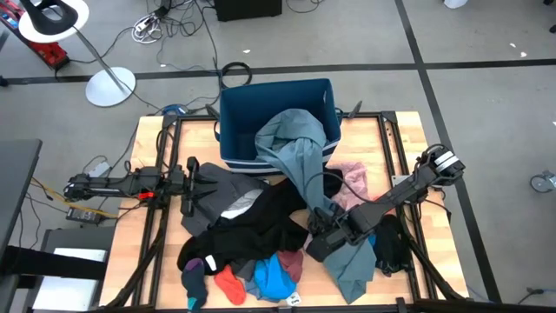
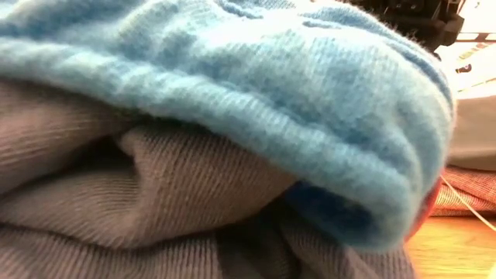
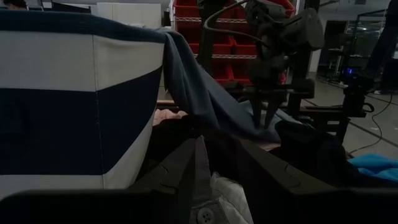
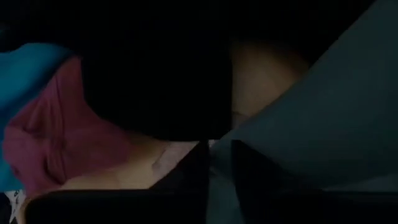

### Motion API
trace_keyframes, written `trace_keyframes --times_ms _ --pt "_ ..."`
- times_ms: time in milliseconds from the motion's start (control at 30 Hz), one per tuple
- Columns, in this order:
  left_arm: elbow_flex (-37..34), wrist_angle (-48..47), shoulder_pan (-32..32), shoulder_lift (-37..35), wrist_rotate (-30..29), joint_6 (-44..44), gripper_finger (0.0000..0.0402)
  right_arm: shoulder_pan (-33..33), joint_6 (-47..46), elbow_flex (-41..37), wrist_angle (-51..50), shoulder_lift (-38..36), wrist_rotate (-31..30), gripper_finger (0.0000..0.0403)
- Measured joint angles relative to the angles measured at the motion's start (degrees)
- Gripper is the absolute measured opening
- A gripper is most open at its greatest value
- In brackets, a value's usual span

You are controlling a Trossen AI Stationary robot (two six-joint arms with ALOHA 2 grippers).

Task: Sort clothes
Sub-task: Put the blue pants into the laundry bin

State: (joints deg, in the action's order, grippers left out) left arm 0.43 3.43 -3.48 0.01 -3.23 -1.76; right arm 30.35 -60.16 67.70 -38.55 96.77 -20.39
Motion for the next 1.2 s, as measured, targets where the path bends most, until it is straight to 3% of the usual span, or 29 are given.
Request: trace_keyframes --times_ms 267,467,700,1100,1200 --pt "0.0 0.0 0.0 0.0 0.0 0.0 0.0124 -0.8 -4.3 0.0 -1.8 -1.9 6.6 0.0192" --pt "0.0 0.0 0.0 0.0 0.0 0.0 0.0124 -0.2 -6.4 0.0 -2.0 -7.5 6.7 0.0230" --pt "0.0 0.0 0.0 0.0 0.0 0.0 0.0124 -0.3 -7.1 0.1 -8.6 -8.8 3.5 0.0231" --pt "0.0 0.0 0.0 0.0 0.0 0.0 0.0124 -3.3 -7.1 0.1 -9.1 0.7 3.2 0.0225" --pt "0.0 0.0 0.0 0.0 0.0 0.0 0.0124 -3.9 -6.0 0.1 -8.4 2.7 4.1 0.0206"
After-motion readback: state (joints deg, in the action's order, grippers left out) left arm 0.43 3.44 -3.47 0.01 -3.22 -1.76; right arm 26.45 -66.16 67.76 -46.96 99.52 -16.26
